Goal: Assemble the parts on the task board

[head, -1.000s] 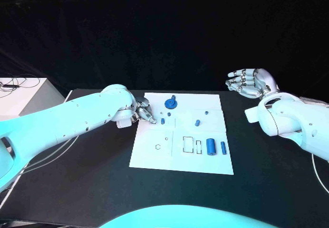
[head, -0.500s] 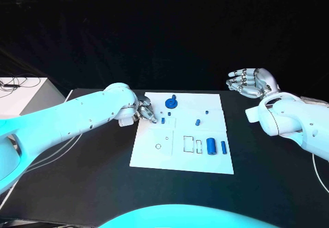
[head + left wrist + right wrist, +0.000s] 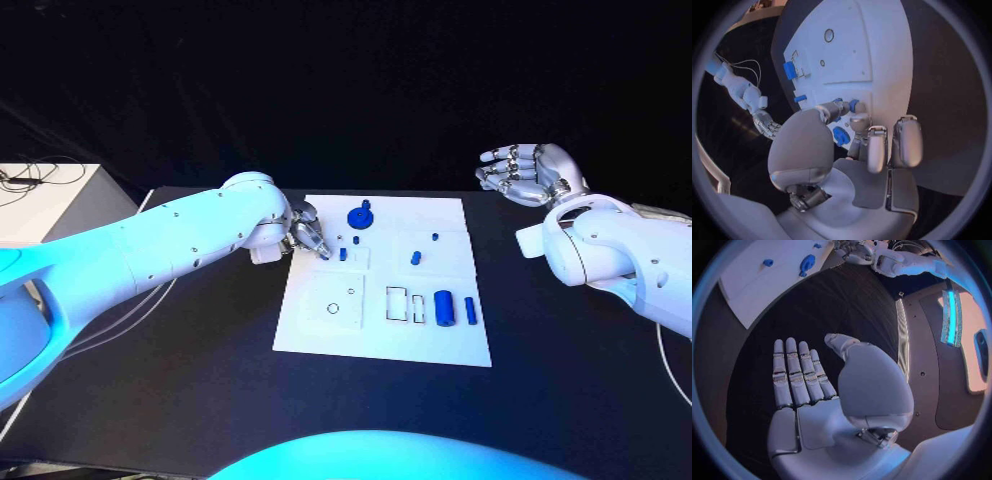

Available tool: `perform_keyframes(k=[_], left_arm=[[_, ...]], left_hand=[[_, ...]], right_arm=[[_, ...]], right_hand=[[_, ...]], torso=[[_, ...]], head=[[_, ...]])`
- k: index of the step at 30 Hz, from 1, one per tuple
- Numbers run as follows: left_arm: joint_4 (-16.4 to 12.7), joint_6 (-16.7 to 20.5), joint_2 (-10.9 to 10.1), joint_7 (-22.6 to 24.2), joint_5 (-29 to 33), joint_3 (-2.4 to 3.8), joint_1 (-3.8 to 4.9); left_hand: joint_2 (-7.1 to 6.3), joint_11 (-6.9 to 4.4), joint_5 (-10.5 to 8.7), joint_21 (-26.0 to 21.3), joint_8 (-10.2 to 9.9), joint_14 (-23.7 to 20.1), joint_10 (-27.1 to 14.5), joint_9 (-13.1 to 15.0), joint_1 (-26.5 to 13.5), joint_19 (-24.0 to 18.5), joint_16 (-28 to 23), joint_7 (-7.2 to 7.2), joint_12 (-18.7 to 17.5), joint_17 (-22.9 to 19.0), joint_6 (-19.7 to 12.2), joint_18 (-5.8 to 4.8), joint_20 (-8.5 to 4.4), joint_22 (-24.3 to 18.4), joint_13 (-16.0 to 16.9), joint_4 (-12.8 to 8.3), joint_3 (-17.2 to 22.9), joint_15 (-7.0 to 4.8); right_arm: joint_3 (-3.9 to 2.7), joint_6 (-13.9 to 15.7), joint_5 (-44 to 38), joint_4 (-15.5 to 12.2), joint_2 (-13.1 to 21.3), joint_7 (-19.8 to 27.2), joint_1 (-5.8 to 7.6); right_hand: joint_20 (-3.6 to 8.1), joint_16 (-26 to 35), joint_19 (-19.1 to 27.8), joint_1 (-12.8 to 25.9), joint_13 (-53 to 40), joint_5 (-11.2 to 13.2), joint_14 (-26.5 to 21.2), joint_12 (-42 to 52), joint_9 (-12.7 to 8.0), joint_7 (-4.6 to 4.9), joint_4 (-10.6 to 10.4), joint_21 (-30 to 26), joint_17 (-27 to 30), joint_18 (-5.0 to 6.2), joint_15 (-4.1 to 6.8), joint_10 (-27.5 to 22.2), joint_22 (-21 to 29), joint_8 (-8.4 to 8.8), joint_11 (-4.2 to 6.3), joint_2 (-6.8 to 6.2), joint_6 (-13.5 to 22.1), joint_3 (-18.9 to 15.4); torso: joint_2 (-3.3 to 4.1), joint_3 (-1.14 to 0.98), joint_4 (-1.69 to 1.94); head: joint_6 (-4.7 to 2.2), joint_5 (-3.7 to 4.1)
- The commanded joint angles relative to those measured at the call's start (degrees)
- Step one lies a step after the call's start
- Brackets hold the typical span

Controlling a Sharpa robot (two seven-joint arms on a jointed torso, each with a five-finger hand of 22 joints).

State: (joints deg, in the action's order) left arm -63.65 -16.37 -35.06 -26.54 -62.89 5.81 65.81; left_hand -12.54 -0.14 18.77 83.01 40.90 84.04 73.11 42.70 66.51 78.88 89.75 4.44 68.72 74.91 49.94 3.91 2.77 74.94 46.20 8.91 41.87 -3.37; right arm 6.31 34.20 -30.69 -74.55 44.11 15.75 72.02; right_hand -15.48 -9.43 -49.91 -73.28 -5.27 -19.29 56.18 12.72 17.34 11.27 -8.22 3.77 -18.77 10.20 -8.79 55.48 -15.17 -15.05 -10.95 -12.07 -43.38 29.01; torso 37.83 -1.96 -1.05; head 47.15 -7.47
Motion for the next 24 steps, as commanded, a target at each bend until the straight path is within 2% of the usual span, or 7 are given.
perform_keyframes(k=[1, 7, 14, 24], left_arm=[[0.7, 0.6, 0.1, -1.6, -0.7, -0.31, -0.37], [0.7, 3.0, 0.1, -1.4, 0.0, -0.31, -0.36], [0.5, 4.6, 0.0, -1.3, 0.6, -0.31, -0.36], [0.4, 4.1, -0.2, -1.5, 0.6, -0.30, -0.37]], left_hand=[[1.63, 0.37, -0.35, -0.4, -2.1, 5.6, -0.5, -1.0, 0.7, -0.6, -0.4, 0.40, 0.4, 13.8, -1.0, -0.13, 0.14, 0.0, 1.3, -10.3, 8.8, 0.26], [2.57, 1.08, -0.12, -0.7, -5.3, 5.4, -2.3, -2.5, 1.4, -1.0, -0.6, 1.20, -0.5, 13.4, -1.0, -0.02, 0.65, -0.4, 0.9, -10.5, 8.3, 0.84], [2.88, 1.26, 0.03, -0.7, -6.7, 5.4, -2.8, -3.1, 1.7, -1.1, -0.6, 1.39, -0.9, 13.5, -0.6, 0.00, 0.85, -0.4, 0.7, -10.7, 8.7, 0.99], [2.94, 1.24, 0.40, -0.5, -7.8, 5.5, -2.6, -3.6, 2.1, -0.9, -0.5, 1.36, -0.9, 13.5, 0.4, -0.04, 0.96, -0.1, 1.0, -11.3, 9.7, 0.97]], right_arm=[[-0.03, -0.7, -0.1, -0.1, 0.0, 0.5, -0.01], [-0.02, -0.8, -0.1, 0.0, 0.0, 0.5, -0.02], [-0.02, -1.0, -0.1, 0.0, 0.0, 0.4, -0.03], [-0.02, -1.3, -0.1, 0.1, -0.1, 0.2, -0.10]], right_hand=[[0.01, 0.3, 0.5, 0.4, 0.0, -0.3, 0.2, -0.3, 0.0, 3.71, 0.2, -0.1, 0.1, 0.32, -0.06, 0.2, 0.1, 0.18, -0.30, -0.13, -0.3, -0.3], [-0.01, 0.4, 0.6, 0.5, 0.2, -0.3, 0.2, -0.3, -0.1, 3.74, 0.1, -0.2, 0.1, 0.32, -0.09, 0.1, 0.2, 0.23, -0.33, -0.12, -0.2, -0.4], [-0.04, 0.5, 0.6, 0.5, 0.3, -0.3, 0.1, -0.4, -0.2, 3.77, 0.1, -0.2, 0.3, 0.31, -0.12, 0.0, 0.4, 0.29, -0.37, -0.10, -0.1, -0.5], [-0.08, 0.7, 0.7, 0.6, 0.5, -0.3, 0.1, -0.4, -0.3, 3.82, 0.1, -0.2, 0.4, 0.29, -0.18, -0.1, 0.6, 0.36, -0.42, -0.09, -0.1, -0.6]], torso=[[-0.01, 0.08, 0.03], [0.03, 0.14, 0.01], [0.05, 0.16, 0.04], [0.03, 0.12, 0.03]], head=[[-0.05, -0.06], [-0.12, -0.09], [-0.09, -0.05], [0.03, -0.17]])
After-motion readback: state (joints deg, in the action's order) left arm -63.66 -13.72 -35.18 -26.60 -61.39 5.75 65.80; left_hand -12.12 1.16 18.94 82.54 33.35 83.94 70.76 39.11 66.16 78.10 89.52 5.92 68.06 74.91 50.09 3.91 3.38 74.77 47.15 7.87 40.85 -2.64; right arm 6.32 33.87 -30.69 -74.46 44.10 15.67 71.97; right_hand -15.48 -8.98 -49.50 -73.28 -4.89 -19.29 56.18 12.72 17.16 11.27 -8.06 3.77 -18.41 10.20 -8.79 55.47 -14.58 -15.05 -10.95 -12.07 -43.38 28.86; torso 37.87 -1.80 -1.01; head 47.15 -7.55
